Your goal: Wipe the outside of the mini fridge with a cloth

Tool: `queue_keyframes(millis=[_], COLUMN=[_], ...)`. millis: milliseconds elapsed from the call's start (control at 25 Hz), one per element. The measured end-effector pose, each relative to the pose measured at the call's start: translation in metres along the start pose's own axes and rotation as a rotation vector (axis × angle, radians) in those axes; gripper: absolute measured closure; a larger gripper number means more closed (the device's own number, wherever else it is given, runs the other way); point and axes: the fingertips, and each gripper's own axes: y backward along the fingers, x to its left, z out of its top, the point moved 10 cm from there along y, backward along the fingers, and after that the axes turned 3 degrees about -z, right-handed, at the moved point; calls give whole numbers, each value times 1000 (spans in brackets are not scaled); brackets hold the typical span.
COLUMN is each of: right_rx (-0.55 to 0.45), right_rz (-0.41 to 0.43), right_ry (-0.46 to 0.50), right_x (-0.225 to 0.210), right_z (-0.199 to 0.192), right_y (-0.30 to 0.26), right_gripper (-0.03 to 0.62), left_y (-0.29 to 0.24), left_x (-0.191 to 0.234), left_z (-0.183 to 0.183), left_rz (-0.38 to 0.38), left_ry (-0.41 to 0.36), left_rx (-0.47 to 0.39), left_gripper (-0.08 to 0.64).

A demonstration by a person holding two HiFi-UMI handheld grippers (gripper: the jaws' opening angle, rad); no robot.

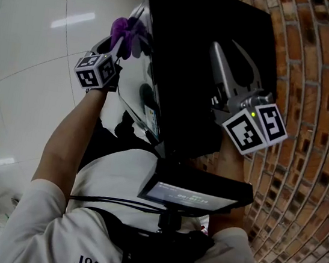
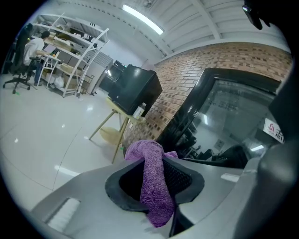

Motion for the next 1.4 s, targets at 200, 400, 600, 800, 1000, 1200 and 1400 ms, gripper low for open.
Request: queue_keyframes(millis=[200, 400, 600, 800, 1000, 1200, 1400], right_rx=[2, 3, 0, -2, -2, 1, 0], right_rz=[1, -3, -1, 3, 6, 17, 32], right_ry=[-2, 0, 0, 2, 3, 4, 9], right_x=[0, 0, 1, 1, 2, 1, 1], right_z=[0, 1, 1, 1, 1, 0, 0], right_y=[0, 1, 0, 0, 0, 0, 0], right_gripper=[476, 476, 476, 476, 476, 476, 476], left_y=[-4, -10, -17, -23, -28, -25, -8], left_x=[10, 15, 23, 34, 36, 47, 50], left_z=[-11, -21, -31, -40, -40, -36, -28], left_rz=[43, 61, 96, 138, 160, 188, 182], left_ry=[-20, -20, -15, -16, 26, 65, 114], left_rx=[49, 95, 144, 219, 235, 245, 211], left_gripper=[457, 457, 457, 457, 457, 457, 457])
